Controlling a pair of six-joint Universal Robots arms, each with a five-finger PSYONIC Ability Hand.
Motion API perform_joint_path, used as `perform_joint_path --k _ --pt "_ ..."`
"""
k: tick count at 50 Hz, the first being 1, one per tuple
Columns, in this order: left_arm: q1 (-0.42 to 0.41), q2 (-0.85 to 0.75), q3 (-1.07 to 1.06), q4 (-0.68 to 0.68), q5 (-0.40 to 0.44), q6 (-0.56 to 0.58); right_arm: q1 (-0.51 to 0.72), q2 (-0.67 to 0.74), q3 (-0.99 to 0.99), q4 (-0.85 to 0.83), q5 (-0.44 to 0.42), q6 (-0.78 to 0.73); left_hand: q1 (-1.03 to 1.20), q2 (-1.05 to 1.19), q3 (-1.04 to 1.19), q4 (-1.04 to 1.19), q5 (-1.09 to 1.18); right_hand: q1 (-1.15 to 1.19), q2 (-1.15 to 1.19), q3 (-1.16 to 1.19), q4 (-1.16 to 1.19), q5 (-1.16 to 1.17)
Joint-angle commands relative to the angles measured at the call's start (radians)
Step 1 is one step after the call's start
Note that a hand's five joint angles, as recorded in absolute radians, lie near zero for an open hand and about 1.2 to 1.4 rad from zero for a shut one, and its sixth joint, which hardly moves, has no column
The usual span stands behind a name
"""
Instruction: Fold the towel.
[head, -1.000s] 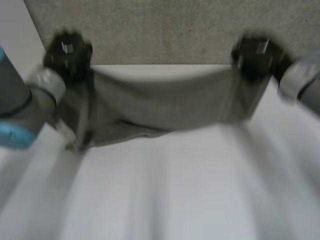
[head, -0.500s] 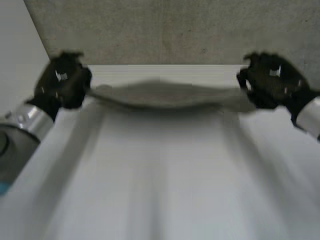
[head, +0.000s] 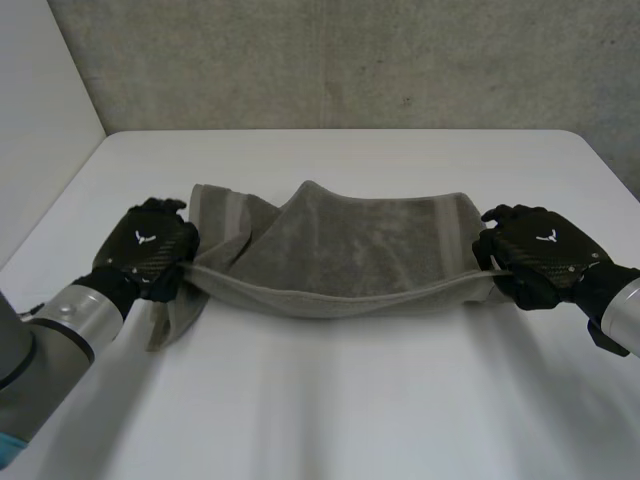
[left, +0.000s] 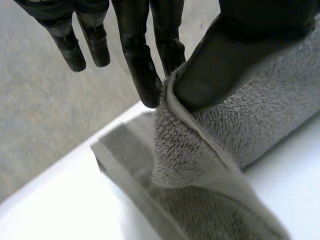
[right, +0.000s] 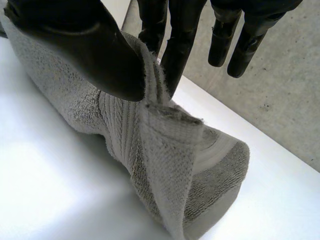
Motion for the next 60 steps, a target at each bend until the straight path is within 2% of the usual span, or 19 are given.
perform_joint_path --k 1,6,22,37,43,45,48,49,54,57,59,60 --pt "-0.013 -0.147 0.049 0.009 -0.098 0.001 0.001 0.002 0.007 -0.002 0.007 0.002 -0.222 -0.246 -0.051 -0.059 -0.244 0.069 0.068 -0.043 -0.076 0.054" --pt "-0.033 -0.177 0.061 0.007 -0.14 0.001 -0.008 0.001 0.007 -0.002 0.007 0.005 -0.442 -0.466 -0.051 -0.059 -0.464 0.069 0.068 -0.043 -0.076 0.054" --pt "-0.135 -0.183 0.092 0.012 -0.283 0.001 -0.117 -0.076 -0.002 -0.002 0.009 0.123 -0.495 -0.52 -0.051 -0.059 -0.517 0.069 0.068 -0.043 -0.076 0.054" --pt "-0.172 -0.146 0.087 0.012 -0.307 0.001 -0.18 -0.108 -0.013 -0.001 0.009 0.17 -0.566 -0.59 -0.051 -0.059 -0.588 0.069 0.068 -0.043 -0.076 0.054" --pt "-0.221 -0.154 0.087 0.007 -0.307 0.001 -0.18 -0.106 -0.004 -0.007 0.007 0.172 -0.431 -0.455 -0.051 -0.059 -0.452 0.069 0.068 -0.043 -0.076 0.054" --pt "-0.241 -0.161 0.085 0.0 -0.303 -0.005 -0.181 -0.105 -0.004 -0.012 0.006 0.176 -0.194 -0.218 -0.051 -0.059 -0.216 0.069 0.068 -0.043 -0.076 0.054" --pt "-0.252 -0.163 0.082 -0.007 -0.298 -0.007 -0.183 -0.103 -0.004 -0.015 0.007 0.181 -0.087 -0.112 -0.051 -0.059 -0.109 0.069 0.068 -0.043 -0.076 0.054" --pt "-0.266 -0.163 0.078 -0.017 -0.296 -0.002 -0.183 -0.103 -0.004 -0.015 0.007 0.181 0.116 0.092 -0.051 -0.059 0.094 0.069 0.068 -0.043 -0.076 0.054" --pt "-0.29 -0.148 0.087 -0.062 -0.295 -0.002 -0.184 -0.102 -0.015 -0.016 0.009 0.181 0.133 0.108 -0.051 -0.059 0.111 0.069 0.068 -0.043 -0.076 0.054" --pt "-0.263 -0.129 0.095 -0.085 -0.296 0.001 -0.19 -0.106 -0.022 -0.009 0.012 0.183 0.133 0.108 -0.051 -0.059 0.111 0.069 0.068 -0.043 -0.076 0.054" --pt "-0.187 -0.074 0.104 -0.108 -0.292 0.001 -0.195 -0.11 -0.031 -0.003 0.013 0.184 0.133 0.108 -0.051 -0.059 0.111 0.069 0.068 -0.043 -0.076 0.054" --pt "-0.186 -0.074 0.104 -0.108 -0.292 0.001 -0.195 -0.12 -0.042 0.008 0.013 0.184 0.133 0.108 -0.051 -0.059 0.111 0.069 0.068 -0.043 -0.076 0.054"
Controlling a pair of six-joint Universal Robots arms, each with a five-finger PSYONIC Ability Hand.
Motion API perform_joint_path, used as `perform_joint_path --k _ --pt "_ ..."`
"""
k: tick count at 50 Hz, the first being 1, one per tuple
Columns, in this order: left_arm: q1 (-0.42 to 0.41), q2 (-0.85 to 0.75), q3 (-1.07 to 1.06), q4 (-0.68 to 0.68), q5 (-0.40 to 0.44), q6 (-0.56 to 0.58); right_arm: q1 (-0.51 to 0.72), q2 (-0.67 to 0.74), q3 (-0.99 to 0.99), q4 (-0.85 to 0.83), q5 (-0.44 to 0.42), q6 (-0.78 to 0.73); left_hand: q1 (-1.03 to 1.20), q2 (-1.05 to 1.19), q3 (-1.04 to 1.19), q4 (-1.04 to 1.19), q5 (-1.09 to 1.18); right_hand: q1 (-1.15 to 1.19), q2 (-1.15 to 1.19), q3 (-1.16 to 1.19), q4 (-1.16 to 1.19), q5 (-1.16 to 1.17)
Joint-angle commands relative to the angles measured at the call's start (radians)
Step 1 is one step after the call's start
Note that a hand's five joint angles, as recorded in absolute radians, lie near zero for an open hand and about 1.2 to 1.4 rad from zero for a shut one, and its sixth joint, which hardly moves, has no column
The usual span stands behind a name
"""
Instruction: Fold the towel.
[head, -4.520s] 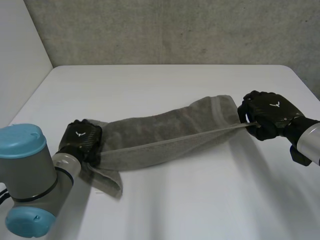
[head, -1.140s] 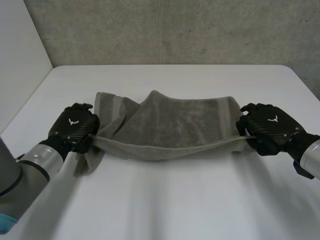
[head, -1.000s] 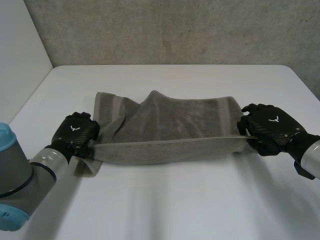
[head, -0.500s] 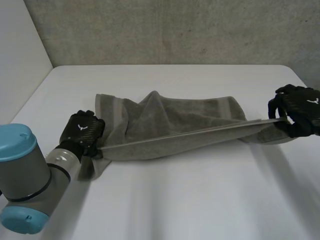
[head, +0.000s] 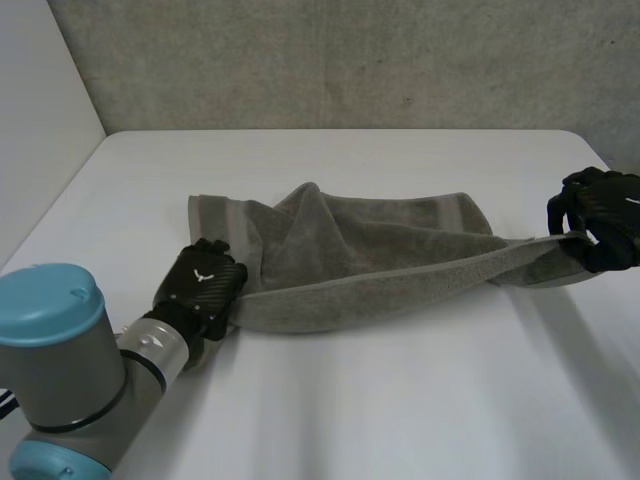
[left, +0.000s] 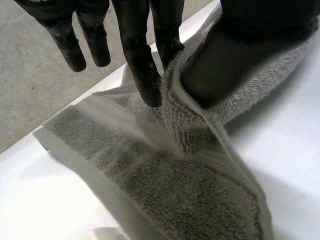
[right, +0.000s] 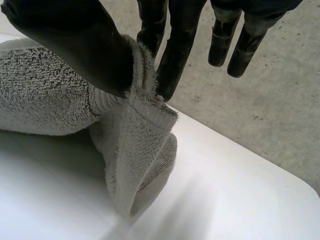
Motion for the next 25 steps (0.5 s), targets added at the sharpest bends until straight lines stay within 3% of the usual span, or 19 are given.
perform_joint_path --k 1,5,10,15,25 --pt "0.14 0.109 0.02 -0.063 0.005 0.007 -0.01 -0.018 -0.03 0.024 0.004 0.003 0.106 0.061 -0.051 -0.059 0.074 0.069 0.059 -0.043 -0.076 0.054" --pt "0.194 0.201 0.04 -0.087 0.034 0.021 -0.009 -0.082 -0.086 0.077 -0.006 0.01 0.106 0.061 -0.051 -0.059 0.074 0.069 0.059 -0.043 -0.076 0.054" --pt "0.226 0.377 0.128 -0.121 0.147 0.022 -0.001 -0.111 -0.189 0.116 -0.008 0.062 0.106 0.061 -0.051 -0.059 0.074 0.069 0.059 -0.043 -0.076 0.054" --pt "0.248 0.482 0.185 -0.153 0.167 0.021 0.002 -0.152 -0.281 0.117 -0.011 0.145 0.106 0.061 -0.051 -0.059 0.074 0.069 0.059 -0.043 -0.076 0.054" --pt "0.252 0.499 0.123 -0.169 0.169 0.025 -0.003 -0.157 -0.298 0.13 -0.01 0.162 0.106 0.061 -0.051 -0.059 0.074 0.069 0.059 -0.043 -0.076 0.054"
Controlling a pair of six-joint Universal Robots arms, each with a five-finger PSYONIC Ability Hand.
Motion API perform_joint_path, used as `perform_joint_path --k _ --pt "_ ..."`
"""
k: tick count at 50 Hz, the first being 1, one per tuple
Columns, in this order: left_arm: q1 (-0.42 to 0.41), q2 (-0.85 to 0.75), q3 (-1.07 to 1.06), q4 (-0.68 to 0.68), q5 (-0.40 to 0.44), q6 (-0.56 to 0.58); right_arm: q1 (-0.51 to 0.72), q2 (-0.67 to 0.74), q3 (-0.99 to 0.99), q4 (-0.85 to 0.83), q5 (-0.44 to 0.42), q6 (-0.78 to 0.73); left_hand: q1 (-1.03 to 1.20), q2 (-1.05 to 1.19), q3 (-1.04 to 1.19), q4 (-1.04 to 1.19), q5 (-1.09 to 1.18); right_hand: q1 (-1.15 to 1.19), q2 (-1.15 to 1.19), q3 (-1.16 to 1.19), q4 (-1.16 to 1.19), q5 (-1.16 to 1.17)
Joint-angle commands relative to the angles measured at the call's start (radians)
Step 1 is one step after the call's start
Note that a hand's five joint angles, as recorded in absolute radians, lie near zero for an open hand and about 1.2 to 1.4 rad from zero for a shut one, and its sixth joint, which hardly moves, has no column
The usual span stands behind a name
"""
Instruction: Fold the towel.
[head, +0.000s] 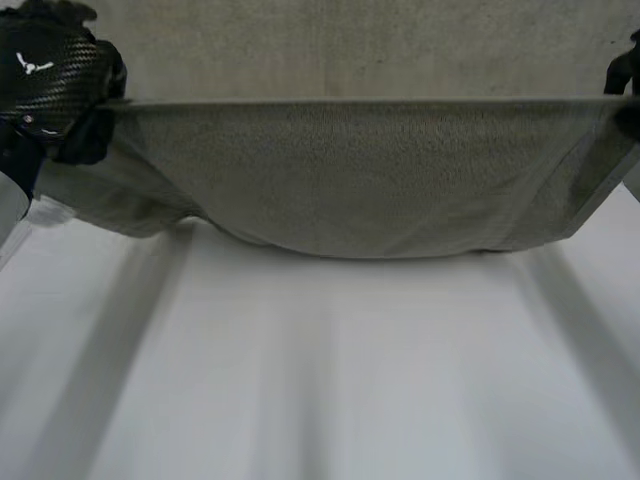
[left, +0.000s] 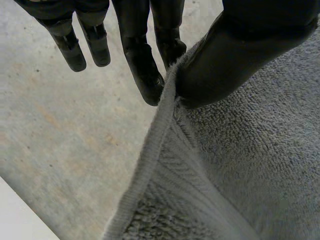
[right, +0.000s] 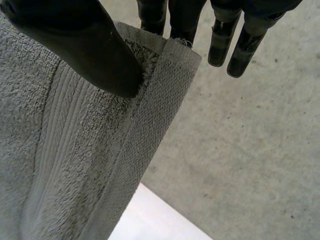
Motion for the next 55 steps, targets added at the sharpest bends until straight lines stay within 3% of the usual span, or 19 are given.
perform_joint_path --k 1,10,19,32,41,55 --pt "0.01 -0.005 -0.084 -0.002 -0.004 0.007 -0.007 0.006 0.012 0.007 -0.003 -0.001 0.106 0.049 -0.051 -0.059 0.059 0.069 0.058 -0.043 -0.076 0.053" --pt "0.087 -0.009 -0.17 -0.005 0.016 0.009 -0.012 0.009 0.066 0.067 -0.052 -0.074 0.106 0.049 -0.051 -0.059 0.059 0.069 0.058 -0.043 -0.076 0.053" --pt "0.133 -0.005 -0.205 -0.023 0.12 0.009 -0.01 0.025 0.121 0.114 -0.061 -0.182 0.106 0.049 -0.051 -0.059 0.059 0.069 0.058 -0.043 -0.076 0.053" --pt "0.134 -0.206 -0.135 -0.023 0.126 0.078 0.007 0.249 0.084 0.163 -0.041 -0.315 0.106 0.049 -0.051 -0.059 0.059 0.069 0.058 -0.043 -0.076 0.053" --pt "0.121 -0.451 -0.017 -0.033 0.114 0.225 0.093 0.439 -0.027 0.174 0.129 -0.42 0.106 0.049 -0.051 -0.059 0.059 0.069 0.058 -0.043 -0.076 0.053" --pt "0.062 -0.696 0.198 -0.033 0.11 0.231 0.205 0.659 -0.187 0.082 0.266 -0.406 0.106 0.049 -0.051 -0.059 0.059 0.069 0.058 -0.043 -0.076 0.053"
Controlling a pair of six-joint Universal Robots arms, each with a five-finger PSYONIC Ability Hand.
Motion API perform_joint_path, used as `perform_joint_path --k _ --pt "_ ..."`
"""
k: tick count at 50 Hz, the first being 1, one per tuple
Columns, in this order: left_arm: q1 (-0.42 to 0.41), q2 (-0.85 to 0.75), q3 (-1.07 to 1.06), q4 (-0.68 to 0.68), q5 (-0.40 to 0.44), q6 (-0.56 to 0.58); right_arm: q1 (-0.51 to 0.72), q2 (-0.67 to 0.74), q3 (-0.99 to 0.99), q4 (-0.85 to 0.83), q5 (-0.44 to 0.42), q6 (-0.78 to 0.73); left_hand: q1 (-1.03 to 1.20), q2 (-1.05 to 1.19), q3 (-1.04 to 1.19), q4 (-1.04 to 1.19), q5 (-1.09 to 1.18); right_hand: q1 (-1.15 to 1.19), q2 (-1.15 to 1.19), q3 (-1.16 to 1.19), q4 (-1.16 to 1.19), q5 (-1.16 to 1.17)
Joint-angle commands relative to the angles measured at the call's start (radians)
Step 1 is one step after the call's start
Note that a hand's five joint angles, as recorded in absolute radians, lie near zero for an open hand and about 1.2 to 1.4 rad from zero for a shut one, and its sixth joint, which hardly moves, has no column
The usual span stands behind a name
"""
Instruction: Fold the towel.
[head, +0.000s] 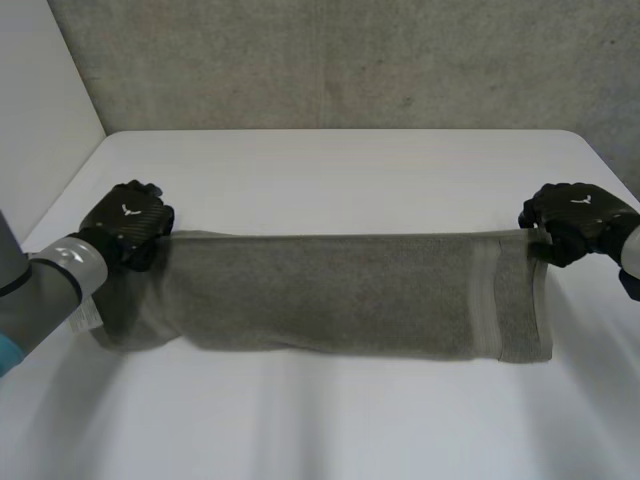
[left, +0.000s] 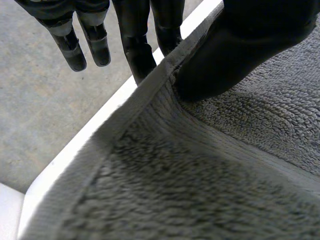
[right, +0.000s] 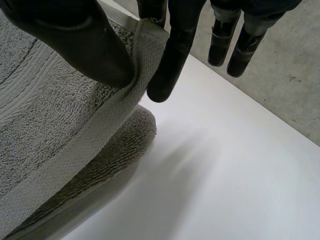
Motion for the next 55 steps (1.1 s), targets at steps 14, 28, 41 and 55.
perform_joint_path --k 14,28,41,55 --pt "-0.096 -0.228 0.243 0.008 -0.002 0.0 0.061 0.154 -0.115 -0.16 0.112 0.04 0.102 0.048 -0.051 -0.059 0.041 0.069 0.058 -0.043 -0.076 0.052" --pt "-0.116 -0.311 0.314 0.013 -0.002 0.0 0.062 0.235 -0.154 -0.207 0.134 0.04 0.102 0.048 -0.051 -0.059 0.041 0.069 0.058 -0.043 -0.076 0.052" --pt "-0.125 -0.242 0.283 0.007 -0.039 -0.012 0.072 0.136 -0.112 -0.238 0.155 0.083 -1.104 -1.158 -0.051 -0.059 -1.165 -1.153 -1.164 -0.043 -0.076 -1.17" --pt "-0.116 0.076 0.048 0.011 -0.038 -0.022 0.056 -0.124 0.115 -0.243 0.132 0.12 -1.104 -1.158 -0.051 -0.059 -1.165 -1.153 -1.164 -0.043 -0.076 -1.17"
